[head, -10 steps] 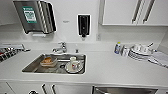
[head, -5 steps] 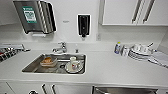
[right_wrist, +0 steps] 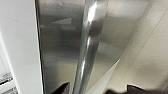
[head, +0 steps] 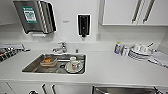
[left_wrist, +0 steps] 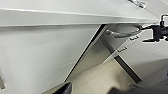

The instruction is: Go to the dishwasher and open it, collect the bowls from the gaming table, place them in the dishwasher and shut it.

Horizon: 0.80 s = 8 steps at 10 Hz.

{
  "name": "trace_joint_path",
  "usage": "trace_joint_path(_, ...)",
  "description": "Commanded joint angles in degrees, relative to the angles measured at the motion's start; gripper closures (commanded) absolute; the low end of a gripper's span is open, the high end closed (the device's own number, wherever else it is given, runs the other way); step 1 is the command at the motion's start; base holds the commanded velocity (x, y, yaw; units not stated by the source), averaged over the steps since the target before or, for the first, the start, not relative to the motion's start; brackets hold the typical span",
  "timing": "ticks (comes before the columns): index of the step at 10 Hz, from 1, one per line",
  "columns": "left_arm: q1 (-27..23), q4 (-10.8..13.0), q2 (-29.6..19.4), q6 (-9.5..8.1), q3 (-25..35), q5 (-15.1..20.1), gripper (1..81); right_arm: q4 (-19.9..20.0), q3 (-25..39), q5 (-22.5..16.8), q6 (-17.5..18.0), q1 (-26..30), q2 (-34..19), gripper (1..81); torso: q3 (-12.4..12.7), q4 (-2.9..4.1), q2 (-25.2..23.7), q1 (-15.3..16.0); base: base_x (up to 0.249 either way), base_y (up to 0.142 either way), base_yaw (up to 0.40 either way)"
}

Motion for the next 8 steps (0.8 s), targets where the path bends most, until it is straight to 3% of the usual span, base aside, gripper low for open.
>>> trace_joint_path(1,-5.3,0.4,-2.3,0.21,1.0,0.7,1.0,6.0,-3.0,-5.8,0.2,7.5,-0.7,1.0,0.0,0.00,0.0,0.0,0.000,0.000,0.000)
trace_joint_path(3,-5.3,0.4,-2.3,0.21,1.0,0.7,1.0,8.4,-5.7,-9.8,0.8,9.5,0.2,1.0,0.0,0.00,0.0,0.0,0.000,0.000,0.000)
trace_joint_path(5,-5.3,0.5,-2.0,0.21,0.9,0.8,1.0,8.5,-9.8,-14.0,4.3,10.7,2.8,1.0,0.0,0.00,0.0,0.0,0.000,0.000,0.000)
trace_joint_path(6,-5.3,0.5,-2.0,0.21,0.7,0.8,1.0,8.4,-12.6,-18.0,6.6,11.6,4.7,1.0,0.0,0.00,0.0,0.0,0.000,0.000,0.000)
trace_joint_path(8,-5.3,0.4,-2.4,0.30,0.1,0.8,1.0,8.1,-16.2,-21.1,9.4,12.4,7.5,1.0,0.0,0.00,0.0,0.0,0.000,0.000,0.000)
